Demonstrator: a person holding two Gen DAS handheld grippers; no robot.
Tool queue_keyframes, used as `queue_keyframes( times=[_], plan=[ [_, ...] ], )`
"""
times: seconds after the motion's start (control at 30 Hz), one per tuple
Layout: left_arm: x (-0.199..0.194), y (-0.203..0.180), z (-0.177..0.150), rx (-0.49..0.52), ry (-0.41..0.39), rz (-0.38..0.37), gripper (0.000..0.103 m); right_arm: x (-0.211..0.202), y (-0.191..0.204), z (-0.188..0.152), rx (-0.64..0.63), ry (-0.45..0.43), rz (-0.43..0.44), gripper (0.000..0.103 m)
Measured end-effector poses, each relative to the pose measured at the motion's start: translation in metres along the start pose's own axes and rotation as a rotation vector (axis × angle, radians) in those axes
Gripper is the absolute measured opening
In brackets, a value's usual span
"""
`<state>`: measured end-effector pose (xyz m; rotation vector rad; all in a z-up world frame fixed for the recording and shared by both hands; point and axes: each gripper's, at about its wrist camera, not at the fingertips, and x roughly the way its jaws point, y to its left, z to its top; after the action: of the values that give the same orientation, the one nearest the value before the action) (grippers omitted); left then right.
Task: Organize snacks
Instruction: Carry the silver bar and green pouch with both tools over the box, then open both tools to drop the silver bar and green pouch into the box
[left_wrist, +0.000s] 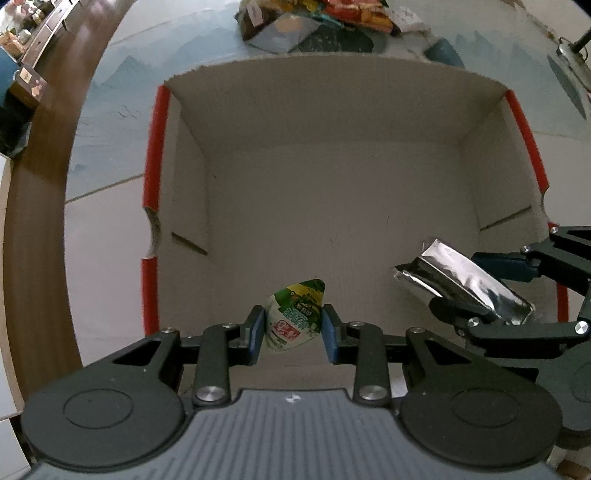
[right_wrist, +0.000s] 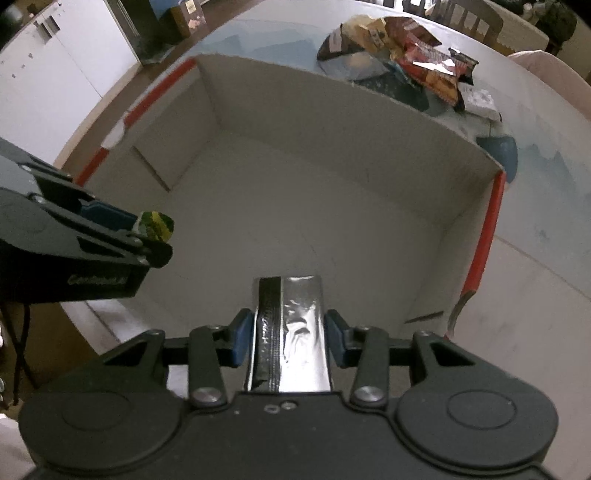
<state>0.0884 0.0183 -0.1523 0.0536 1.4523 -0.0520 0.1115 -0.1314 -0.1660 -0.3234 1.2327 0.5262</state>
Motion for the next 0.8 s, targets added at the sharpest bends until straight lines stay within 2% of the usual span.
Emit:
queue_keyframes(
  times=[0.17, 0.7, 0.8],
  plan=[
    [0.013, -0.002, -0.001, -0.001, 0.027, 0.013, 0.032, 0.011, -0.001, 0.0, 0.005, 0.015, -0.033, 0.042],
    [0.024, -0.006, -0.001, -0.003, 0.051, -0.001, 0.035, 0.013, 0.003, -0.002, 0.01, 0.021, -0.036, 0.043],
    [0.024, -0.003, -0.002, -0.009, 0.048, -0.01, 0.041, 0.011, 0.0, -0.002, 0.018, 0.016, -0.027, 0.043]
  ],
)
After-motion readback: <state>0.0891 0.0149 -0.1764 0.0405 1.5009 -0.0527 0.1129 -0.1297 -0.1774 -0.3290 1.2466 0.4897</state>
